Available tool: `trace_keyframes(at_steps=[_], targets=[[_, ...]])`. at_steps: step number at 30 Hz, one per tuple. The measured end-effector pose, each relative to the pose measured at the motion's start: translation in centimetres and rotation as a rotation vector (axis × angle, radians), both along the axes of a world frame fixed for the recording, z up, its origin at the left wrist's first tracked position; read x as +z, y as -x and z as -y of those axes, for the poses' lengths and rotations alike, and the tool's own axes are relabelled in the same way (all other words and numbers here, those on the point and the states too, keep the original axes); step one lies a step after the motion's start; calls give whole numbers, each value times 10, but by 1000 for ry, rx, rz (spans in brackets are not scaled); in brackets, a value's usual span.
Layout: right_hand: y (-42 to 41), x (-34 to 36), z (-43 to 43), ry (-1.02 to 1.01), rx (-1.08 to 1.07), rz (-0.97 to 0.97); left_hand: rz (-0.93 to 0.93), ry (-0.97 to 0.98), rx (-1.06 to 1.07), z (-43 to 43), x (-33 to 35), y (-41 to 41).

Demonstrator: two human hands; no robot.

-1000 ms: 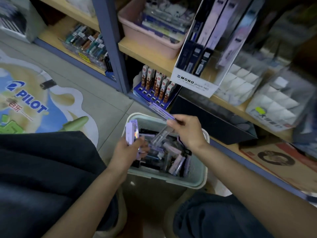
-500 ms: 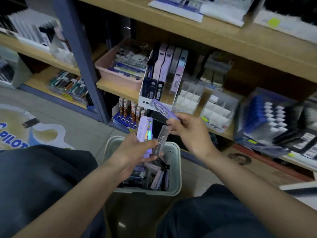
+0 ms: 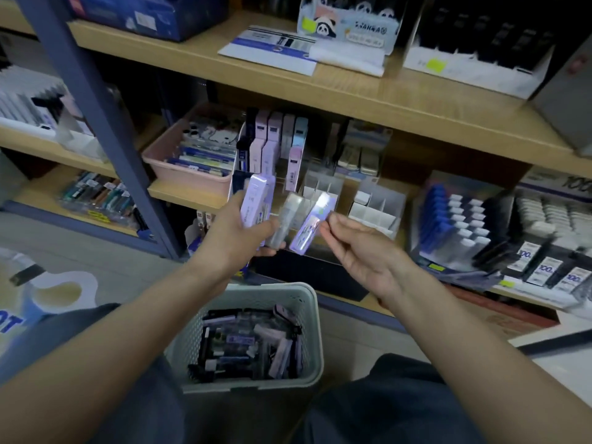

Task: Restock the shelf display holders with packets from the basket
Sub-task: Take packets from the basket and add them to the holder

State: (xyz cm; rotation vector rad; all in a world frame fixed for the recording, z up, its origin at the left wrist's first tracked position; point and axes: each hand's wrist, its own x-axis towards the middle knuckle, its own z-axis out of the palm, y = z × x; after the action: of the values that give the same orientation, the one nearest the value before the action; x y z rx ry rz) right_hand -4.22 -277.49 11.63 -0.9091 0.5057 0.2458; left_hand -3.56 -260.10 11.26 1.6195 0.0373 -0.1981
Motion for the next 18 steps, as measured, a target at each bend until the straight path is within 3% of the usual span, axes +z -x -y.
trace_keyframes(at_steps=[4,8,11,15,18], targets=[[-26,-9,-5,188,-30,7,-52,39,-10,36,-21,-34],[-42,-27,-11,153,-10,-111,-106,84,1,51,-47,-46],[-46,-35,-11,180,59,-76,-91,105,-21,45,-53,-48],[-49,-40,-9,512,223,80,27,16,-50,43,-57,-54],[-46,-44,-4,676,179,173,73,-4,-130,43,-55,-53]])
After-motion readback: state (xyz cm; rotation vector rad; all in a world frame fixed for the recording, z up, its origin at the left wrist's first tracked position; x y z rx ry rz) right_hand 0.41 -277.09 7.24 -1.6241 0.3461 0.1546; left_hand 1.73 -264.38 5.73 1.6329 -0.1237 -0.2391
